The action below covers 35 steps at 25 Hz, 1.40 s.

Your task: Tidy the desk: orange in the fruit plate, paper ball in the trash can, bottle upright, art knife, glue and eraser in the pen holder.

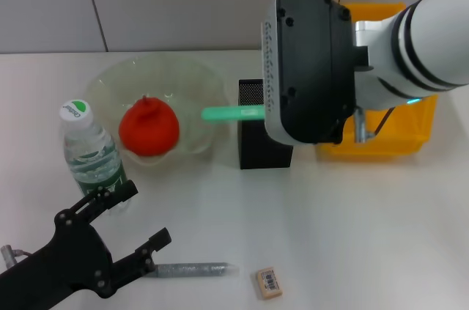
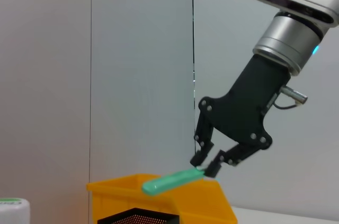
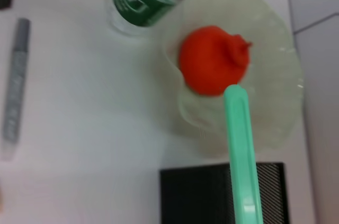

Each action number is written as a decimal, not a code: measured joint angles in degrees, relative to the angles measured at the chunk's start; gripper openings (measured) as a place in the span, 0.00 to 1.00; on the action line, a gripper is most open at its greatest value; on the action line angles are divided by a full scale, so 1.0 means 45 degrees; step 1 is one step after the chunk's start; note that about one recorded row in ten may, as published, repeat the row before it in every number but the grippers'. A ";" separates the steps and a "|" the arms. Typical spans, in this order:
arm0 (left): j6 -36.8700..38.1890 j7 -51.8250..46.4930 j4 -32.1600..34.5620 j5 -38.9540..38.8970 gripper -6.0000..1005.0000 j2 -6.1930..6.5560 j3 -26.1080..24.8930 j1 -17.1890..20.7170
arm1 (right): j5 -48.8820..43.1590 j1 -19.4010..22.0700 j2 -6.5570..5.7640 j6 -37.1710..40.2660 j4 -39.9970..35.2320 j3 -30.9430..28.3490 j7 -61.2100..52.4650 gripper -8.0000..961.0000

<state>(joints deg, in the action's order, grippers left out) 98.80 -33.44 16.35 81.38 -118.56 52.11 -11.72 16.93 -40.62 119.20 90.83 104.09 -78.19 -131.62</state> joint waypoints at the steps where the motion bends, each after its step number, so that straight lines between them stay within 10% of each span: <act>1: 0.0000 0.0006 0.0000 0.0000 0.81 0.0001 0.0000 -0.0005 | 0.0000 0.0000 0.0000 0.0000 0.0000 0.0000 0.0000 0.17; 35: 0.0019 0.0045 -0.0117 -0.0020 0.81 -0.0009 0.0000 -0.0089 | -0.4140 -0.0444 0.0043 0.0607 -0.0800 0.1155 0.2391 0.17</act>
<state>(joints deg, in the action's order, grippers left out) 98.89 -33.24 15.82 81.29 -118.60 52.11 -12.12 -1.70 -42.62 119.40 93.57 100.49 -73.00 -120.86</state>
